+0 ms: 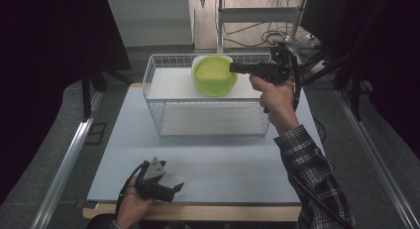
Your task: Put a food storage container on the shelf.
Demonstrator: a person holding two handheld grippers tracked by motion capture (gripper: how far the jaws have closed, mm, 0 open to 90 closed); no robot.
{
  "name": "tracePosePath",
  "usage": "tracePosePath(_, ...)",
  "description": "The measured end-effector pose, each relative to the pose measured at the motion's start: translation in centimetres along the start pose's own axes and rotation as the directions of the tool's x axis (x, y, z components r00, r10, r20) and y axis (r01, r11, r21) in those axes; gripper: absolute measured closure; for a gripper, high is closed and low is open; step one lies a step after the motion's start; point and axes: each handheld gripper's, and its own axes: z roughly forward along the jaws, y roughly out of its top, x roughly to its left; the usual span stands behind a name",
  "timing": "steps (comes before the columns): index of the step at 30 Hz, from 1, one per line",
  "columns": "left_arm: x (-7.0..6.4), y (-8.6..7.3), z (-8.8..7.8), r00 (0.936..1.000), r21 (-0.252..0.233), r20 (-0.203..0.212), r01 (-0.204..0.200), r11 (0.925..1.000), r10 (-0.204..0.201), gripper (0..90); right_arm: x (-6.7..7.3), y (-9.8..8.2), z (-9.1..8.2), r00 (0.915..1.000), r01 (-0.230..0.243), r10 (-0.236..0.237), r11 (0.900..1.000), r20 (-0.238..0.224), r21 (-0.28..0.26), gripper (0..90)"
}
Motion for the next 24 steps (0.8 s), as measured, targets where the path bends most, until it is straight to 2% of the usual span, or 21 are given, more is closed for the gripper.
tracePosePath(3,0.0,0.0,0.0,1.0000,0.001,0.000,-0.002,1.0000,0.002,2.7,0.3,1.2,0.5,0.9997,0.000,0.001,1.000,0.024,-0.024,82.3)
tracePosePath(11,0.0,0.0,0.0,1.0000,0.001,0.004,-0.002,1.0000,0.002,2.7,0.3,2.7,1.6,0.9972,-0.015,0.020,0.997,0.072,-0.071,82.3)
tracePosePath(24,0.0,0.0,0.0,0.9999,0.004,0.011,-0.007,1.0000,0.007,2.8,-0.8,3.6,3.6,0.9831,-0.050,0.070,0.992,0.169,-0.120,82.2)
